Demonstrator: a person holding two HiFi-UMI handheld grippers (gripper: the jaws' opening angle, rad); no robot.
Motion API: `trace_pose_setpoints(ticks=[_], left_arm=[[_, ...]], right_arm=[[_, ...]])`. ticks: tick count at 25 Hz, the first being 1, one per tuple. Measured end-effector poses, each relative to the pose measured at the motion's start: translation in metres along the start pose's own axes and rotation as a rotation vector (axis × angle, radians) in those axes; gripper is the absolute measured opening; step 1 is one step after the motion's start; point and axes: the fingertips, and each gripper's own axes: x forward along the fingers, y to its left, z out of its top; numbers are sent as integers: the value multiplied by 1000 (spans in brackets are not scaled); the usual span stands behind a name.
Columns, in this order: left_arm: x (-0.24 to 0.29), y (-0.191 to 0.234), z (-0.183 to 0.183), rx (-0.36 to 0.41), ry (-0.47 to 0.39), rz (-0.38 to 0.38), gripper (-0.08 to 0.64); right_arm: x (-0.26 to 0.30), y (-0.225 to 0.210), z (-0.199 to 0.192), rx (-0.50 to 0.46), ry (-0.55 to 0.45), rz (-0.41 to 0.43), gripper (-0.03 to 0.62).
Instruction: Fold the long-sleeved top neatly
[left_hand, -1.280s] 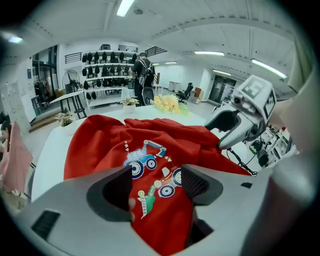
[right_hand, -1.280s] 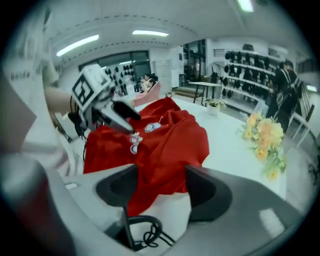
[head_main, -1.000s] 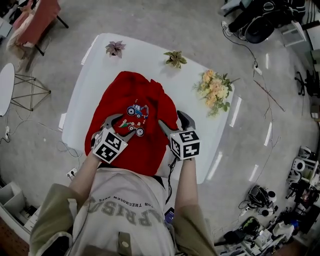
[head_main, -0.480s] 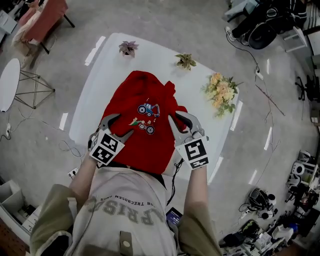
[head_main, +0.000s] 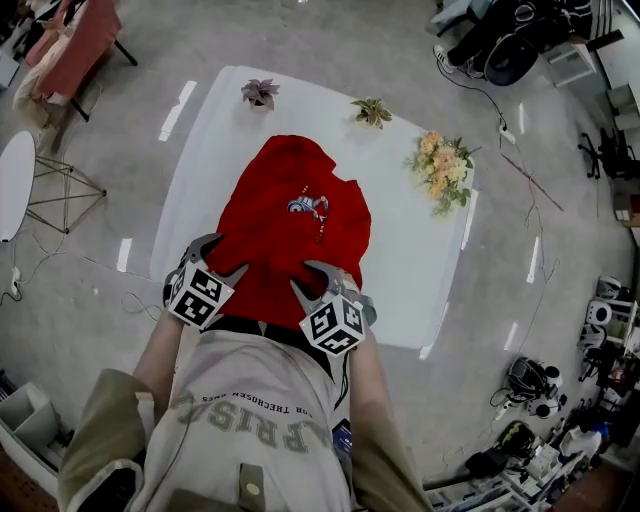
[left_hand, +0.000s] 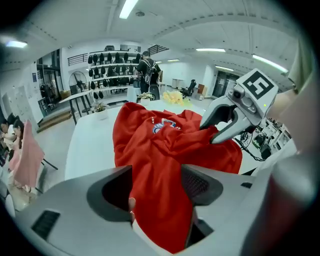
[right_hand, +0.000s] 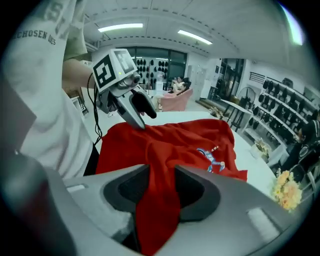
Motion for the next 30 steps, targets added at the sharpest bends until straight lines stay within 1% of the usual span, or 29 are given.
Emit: trace_pose_setpoints(ticks=[2, 3, 5, 7, 9, 11, 13, 15, 17, 19, 21, 23, 24, 25, 26, 27, 30], left_arm=[[-3, 0, 3, 23, -9, -23, 308], [-4, 1, 6, 37, -18, -35, 308], [-2, 2, 20, 74, -38, -61, 308], [6, 0, 40, 128, -56, -89, 308], [19, -6, 61, 190, -62, -115, 308], [36, -15, 78, 246, -48, -138, 307], [55, -24, 89, 295, -12, -161, 307], [76, -29, 93, 327, 42, -170, 305], [96, -28, 88, 345, 107, -158, 288], [113, -26, 80, 359, 170, -141, 247], [122, -26, 74, 353, 209, -142, 231], [123, -27, 73, 324, 210, -145, 211], [120, -26, 76, 303, 191, -136, 189], [115, -24, 82, 276, 157, -116, 142], [108, -20, 88, 244, 110, -87, 76], [100, -14, 95, 208, 60, -54, 48], [70, 3, 109, 112, -59, 54, 40]], right_arm=[[-11, -1, 9, 52, -43, -32, 281], [-21, -4, 17, 90, -81, -50, 299], [-45, -17, 25, 179, -149, -107, 299], [-67, -36, 16, 271, -171, -184, 299], [-83, -55, -9, 349, -137, -264, 299], [-93, -70, -41, 420, -75, -317, 298], [-96, -80, -70, 500, -10, -325, 298], [-92, -87, -91, 564, 35, -309, 296], [-82, -90, -104, 610, 50, -268, 288], [-67, -91, -109, 640, 47, -206, 287], [-51, -91, -113, 645, 58, -139, 278], [-41, -91, -116, 625, 81, -79, 221], [-39, -92, -115, 612, 85, -57, 175], [-39, -93, -114, 601, 83, -41, 129], [-41, -97, -113, 594, 76, -33, 95], [-45, -101, -112, 589, 67, -35, 60], [-63, -126, -114, 606, 22, -87, 37]])
